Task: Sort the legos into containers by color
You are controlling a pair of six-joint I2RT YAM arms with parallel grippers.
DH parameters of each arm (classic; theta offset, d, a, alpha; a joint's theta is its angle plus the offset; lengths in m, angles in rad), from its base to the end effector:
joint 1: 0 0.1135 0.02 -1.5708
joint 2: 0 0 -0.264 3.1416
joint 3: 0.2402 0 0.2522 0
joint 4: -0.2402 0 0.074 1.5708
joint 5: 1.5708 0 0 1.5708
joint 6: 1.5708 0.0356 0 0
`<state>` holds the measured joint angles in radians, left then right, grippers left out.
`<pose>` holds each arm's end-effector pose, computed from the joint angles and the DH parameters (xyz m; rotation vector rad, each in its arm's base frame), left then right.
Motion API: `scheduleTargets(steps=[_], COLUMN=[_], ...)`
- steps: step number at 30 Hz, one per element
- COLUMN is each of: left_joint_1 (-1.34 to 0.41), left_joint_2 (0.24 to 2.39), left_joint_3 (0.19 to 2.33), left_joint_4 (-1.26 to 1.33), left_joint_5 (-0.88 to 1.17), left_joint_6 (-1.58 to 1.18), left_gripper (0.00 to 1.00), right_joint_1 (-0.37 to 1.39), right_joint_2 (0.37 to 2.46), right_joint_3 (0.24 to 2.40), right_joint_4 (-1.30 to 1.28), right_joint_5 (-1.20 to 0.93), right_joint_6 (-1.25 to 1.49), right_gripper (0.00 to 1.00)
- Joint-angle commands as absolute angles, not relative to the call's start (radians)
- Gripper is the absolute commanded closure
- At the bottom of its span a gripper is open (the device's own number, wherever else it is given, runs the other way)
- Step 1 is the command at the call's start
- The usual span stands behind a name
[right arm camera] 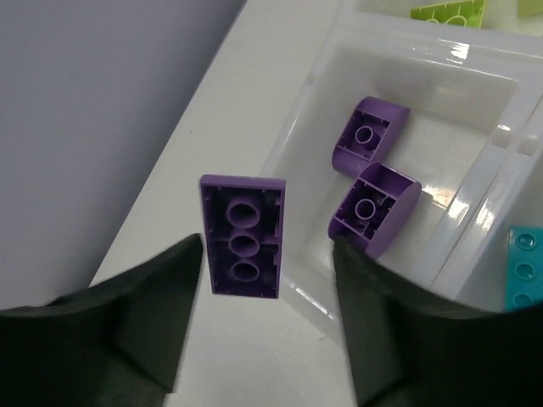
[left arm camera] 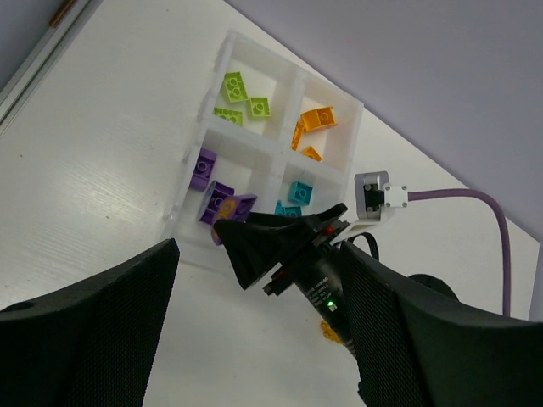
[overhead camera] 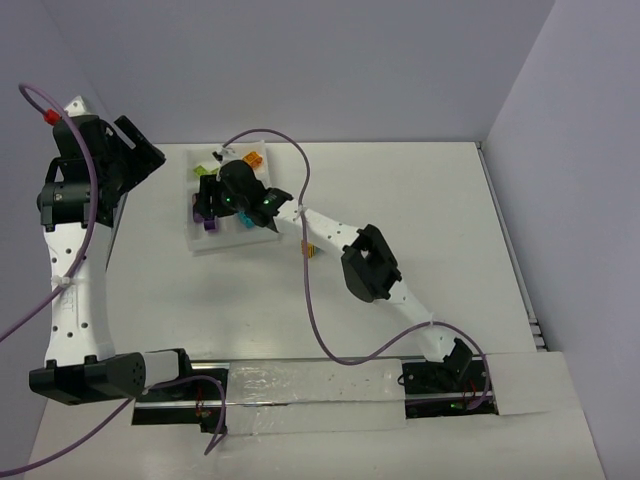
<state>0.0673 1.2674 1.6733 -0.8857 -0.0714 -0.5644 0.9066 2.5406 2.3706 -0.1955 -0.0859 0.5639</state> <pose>0.2389 0.0186 0.4667 -0.6813 1.9415 -0.2359 0.3622 0.4677 0.2413 -0.4164 2.0447 1.0291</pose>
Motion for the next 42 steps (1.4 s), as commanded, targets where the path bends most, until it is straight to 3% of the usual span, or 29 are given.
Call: scheduleTargets(steps=[1, 3, 5, 14, 22, 31, 37, 42], left_joint_1=[0.069, 0.069, 0.069, 0.068, 0.009, -0.345, -0.545, -0.641], left_joint_2=[1.230, 1.227, 1.227, 1.249, 1.311, 1.426, 1.538, 1.612], left_joint_3=[1.656, 1.646, 1.636, 1.609, 1.577, 1.540, 1.508, 1.440], left_joint_4=[-0.882, -0.877, -0.871, -0.833, -0.845, -0.799, -0.738, -0.660], left_joint_5=[-0.054, -0.049, -0.043, -0.008, 0.008, 0.031, 0.057, 0.066], left_joint_6=[-0.552, -0.557, -0.561, -0.587, -0.543, -0.385, -0.294, -0.212], left_gripper=[0.17, 0.17, 0.17, 0.17, 0.18, 0.18, 0.17, 0.18], right_joint_1=[0.897, 0.891, 0.887, 0.847, 0.782, 0.607, 0.440, 0.364], right_joint_2=[2.584, 2.597, 2.581, 2.350, 1.942, 1.478, 1.325, 1.277], right_joint_3=[2.443, 2.486, 2.490, 2.287, 1.862, 1.211, 1.020, 0.980], right_joint_4=[-0.105, -0.106, -0.104, -0.107, -0.332, -0.416, -0.472, -0.500], right_joint_5=[-0.069, -0.074, -0.074, -0.052, 0.067, 0.040, 0.020, -0.021], right_joint_6=[0.584, 0.583, 0.569, 0.495, 0.413, 0.566, 0.644, 0.633], right_gripper=[0.24, 0.12, 0.07, 0.07, 0.10, 0.11, 0.10, 0.09])
